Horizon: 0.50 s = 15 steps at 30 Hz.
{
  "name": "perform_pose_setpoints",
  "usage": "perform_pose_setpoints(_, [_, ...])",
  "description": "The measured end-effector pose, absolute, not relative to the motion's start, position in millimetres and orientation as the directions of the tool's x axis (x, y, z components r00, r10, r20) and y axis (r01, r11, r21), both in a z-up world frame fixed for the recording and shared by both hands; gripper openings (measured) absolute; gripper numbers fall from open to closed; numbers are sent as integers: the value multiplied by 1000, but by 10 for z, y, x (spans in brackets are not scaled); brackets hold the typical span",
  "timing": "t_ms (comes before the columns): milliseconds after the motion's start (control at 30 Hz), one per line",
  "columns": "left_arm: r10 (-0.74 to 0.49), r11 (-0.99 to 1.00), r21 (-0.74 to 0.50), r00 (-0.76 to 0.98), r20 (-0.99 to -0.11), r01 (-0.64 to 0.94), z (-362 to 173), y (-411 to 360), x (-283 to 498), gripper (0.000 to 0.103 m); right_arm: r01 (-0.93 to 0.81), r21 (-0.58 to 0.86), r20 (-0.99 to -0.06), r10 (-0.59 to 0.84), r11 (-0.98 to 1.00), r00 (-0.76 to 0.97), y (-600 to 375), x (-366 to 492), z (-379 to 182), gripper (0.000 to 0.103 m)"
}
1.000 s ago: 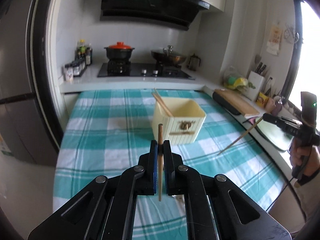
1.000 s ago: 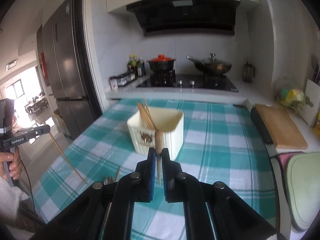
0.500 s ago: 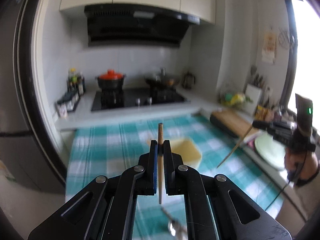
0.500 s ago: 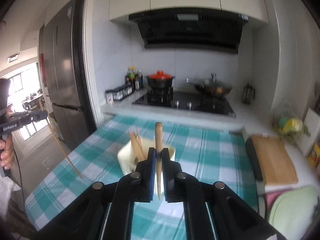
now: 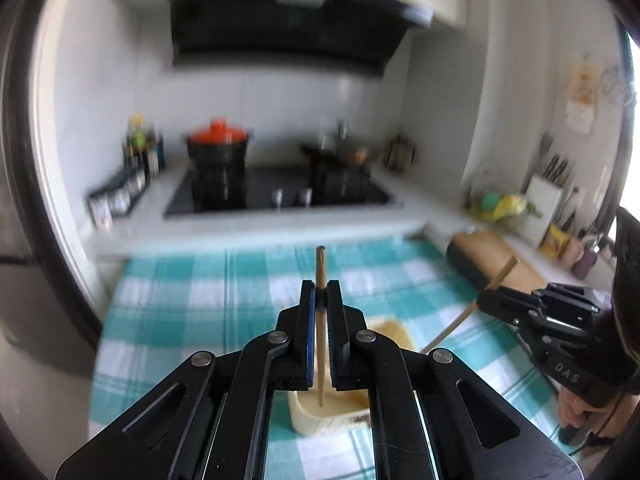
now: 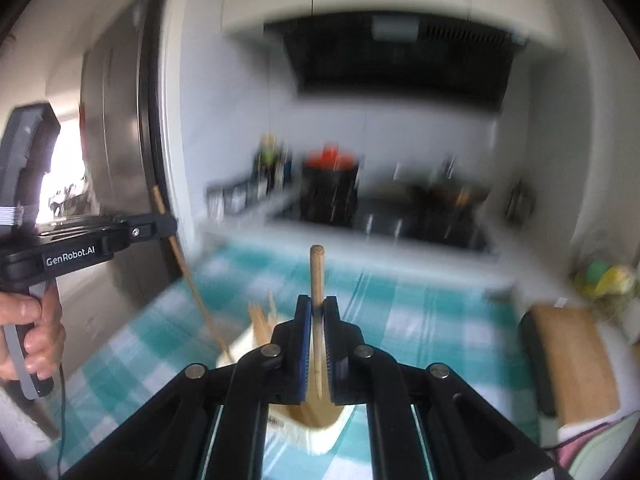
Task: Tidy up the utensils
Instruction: 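Carry both chopsticks into the cream caddy and open both tools, then withdraw both open tools back over the remaining utensils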
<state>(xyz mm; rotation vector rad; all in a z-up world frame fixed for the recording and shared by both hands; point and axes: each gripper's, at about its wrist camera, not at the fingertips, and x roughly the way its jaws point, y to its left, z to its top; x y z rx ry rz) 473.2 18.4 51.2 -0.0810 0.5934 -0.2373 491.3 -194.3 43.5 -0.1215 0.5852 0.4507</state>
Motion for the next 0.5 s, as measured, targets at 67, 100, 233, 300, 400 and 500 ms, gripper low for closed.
perform_pose_setpoints(67, [-252,968,-166,759,-600,190,291,168,4875,3,-447,56,-657,369,893,657,-1901,5142,201,6])
perform_pose_setpoints(100, [-255,967,-175,740,-622,186,201,163,4926,4,-437,61,-675,360,897,644,-1898,5197,140,6])
perform_pose_setpoints(233, [-270,963,-205,679,-683,177,-71,126,5087,4,-396,87,-725,331,914,604,-1897,5437,-114,7])
perform_pose_setpoints(300, [-270,962,-216,662,-699,165,-140,95,5146,4,-379,112,-720,338,919,606,-1917,5523,-158,8])
perform_pose_setpoints(400, [-299,952,-269,655,-694,149,-143,158,5124,27,-346,153,-664,355,926,657,-2019,5481,-119,33])
perform_pose_setpoints(500, [-295,952,-267,663,-688,147,-86,256,4936,49,-349,160,-641,366,924,675,-2167,5287,-25,35])
